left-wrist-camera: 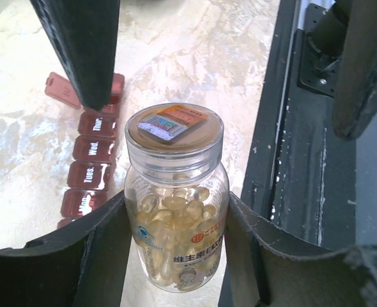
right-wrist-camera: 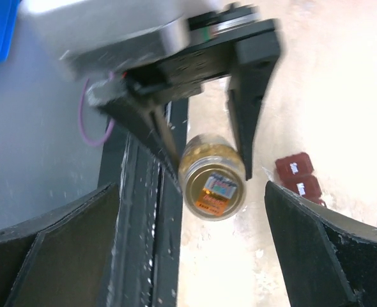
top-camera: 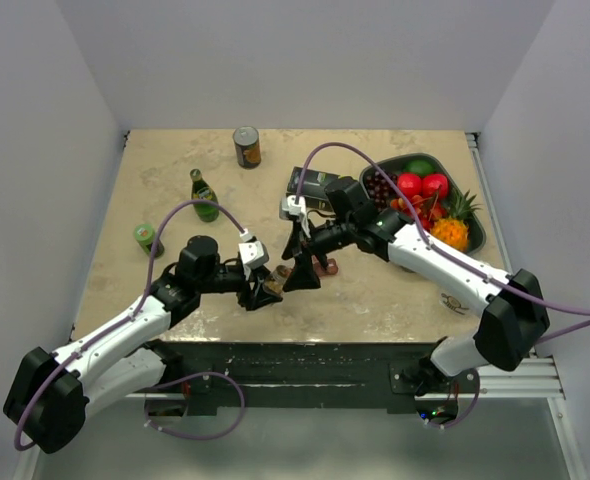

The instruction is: Sort the pills into containers

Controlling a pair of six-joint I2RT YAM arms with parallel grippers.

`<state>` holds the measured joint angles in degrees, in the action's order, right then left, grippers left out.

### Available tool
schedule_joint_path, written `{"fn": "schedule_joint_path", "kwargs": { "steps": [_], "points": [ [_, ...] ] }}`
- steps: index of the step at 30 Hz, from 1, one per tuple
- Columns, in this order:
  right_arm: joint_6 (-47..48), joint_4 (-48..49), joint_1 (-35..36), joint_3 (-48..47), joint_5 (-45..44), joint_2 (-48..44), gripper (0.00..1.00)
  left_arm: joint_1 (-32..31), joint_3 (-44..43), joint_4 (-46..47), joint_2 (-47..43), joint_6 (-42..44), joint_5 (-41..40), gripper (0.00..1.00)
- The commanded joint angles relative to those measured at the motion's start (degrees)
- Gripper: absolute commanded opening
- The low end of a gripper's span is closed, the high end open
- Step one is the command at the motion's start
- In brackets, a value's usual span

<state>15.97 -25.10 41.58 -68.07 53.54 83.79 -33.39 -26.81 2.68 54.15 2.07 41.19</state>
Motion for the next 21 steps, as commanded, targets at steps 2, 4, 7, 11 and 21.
{"fn": "schedule_joint_path", "kwargs": {
  "steps": [2,4,7,11,21],
  "points": [
    [-18.14,9.89,0.34,1.54,-8.7,-1.0,0.99,0.34,-2.28,3.65,-0.63,-1.28,-2.69,0.0],
    [-18.34,10.51,0.43,1.71,-9.33,-0.82,0.99,0.43,-2.37,3.74,-0.54,-1.63,-2.95,0.0],
    [-18.08,10.77,1.48,1.8,-10.73,-0.21,0.98,0.34,-2.46,3.74,-0.63,-1.54,-3.13,0.0],
    [-17.38,10.86,2.1,1.98,-11.7,0.5,0.86,0.43,-2.37,3.74,-0.71,-1.71,-3.4,0.0],
    [-16.23,10.08,2.98,1.8,-11.26,1.73,0.55,0.34,-2.2,3.56,-0.98,-1.54,-3.92,0.0]
  ]
}}
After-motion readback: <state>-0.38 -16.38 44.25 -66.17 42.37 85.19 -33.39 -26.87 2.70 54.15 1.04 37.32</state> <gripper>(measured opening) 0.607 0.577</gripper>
